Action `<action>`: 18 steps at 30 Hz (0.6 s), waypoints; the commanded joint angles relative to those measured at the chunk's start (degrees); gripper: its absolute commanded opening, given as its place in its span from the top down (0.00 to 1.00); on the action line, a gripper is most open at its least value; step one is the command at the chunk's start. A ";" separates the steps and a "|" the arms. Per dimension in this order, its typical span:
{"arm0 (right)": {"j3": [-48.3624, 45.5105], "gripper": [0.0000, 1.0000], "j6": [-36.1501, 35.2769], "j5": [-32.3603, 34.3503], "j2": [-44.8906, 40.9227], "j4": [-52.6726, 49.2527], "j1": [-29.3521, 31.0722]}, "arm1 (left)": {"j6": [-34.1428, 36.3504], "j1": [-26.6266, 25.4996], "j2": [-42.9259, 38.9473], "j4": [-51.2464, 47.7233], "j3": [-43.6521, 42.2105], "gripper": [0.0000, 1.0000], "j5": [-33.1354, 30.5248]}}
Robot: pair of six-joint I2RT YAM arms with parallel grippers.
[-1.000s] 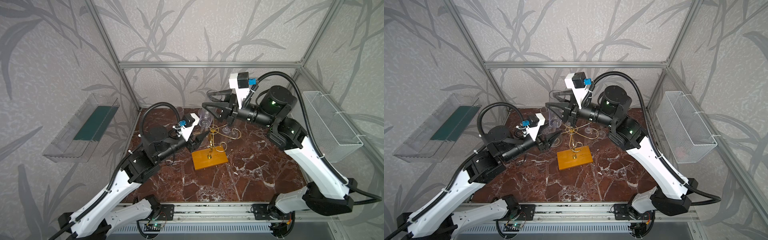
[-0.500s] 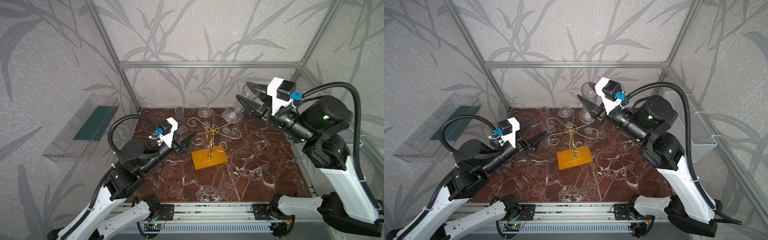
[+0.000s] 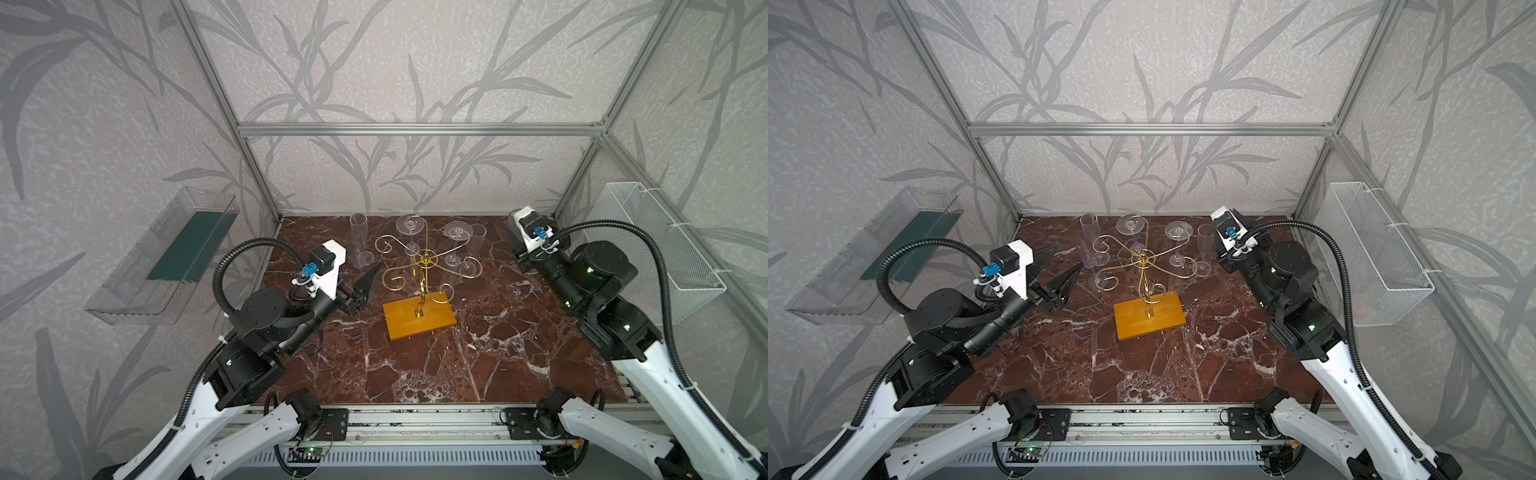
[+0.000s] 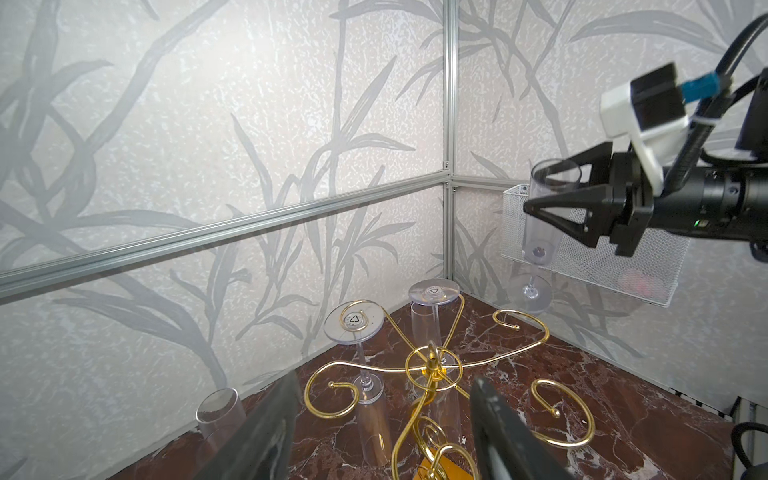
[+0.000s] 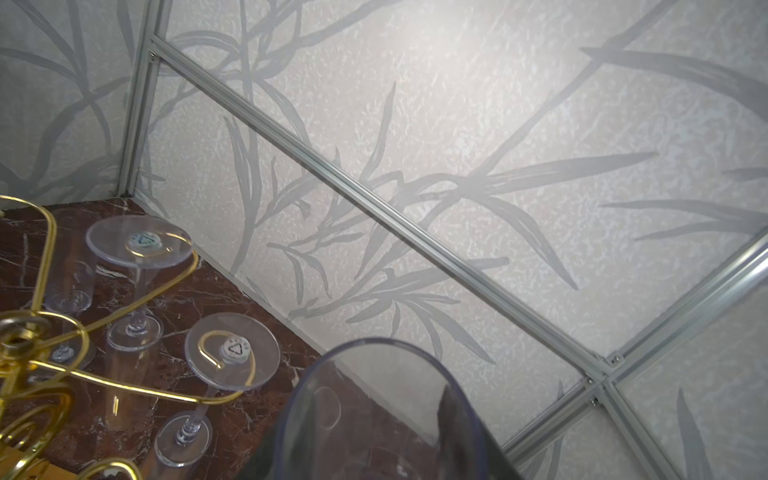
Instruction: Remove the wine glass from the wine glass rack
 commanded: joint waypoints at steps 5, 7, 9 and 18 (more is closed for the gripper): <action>-16.91 0.77 16.23 -9.58 -2.24 19.43 -10.52 | -1.55 -0.19 -1.12 -1.82 -0.63 0.34 -4.19; -20.84 0.77 17.99 -10.59 -0.89 24.12 -11.04 | -1.68 -0.23 -1.03 -2.18 -0.53 0.33 -4.54; -23.37 0.77 19.90 -11.30 1.03 28.16 -11.20 | -1.79 -0.19 -0.82 -2.55 -0.41 0.34 -4.79; -26.27 0.78 25.60 -16.42 12.95 38.79 -11.35 | -2.38 -0.24 -0.83 -2.82 -0.70 0.33 -5.72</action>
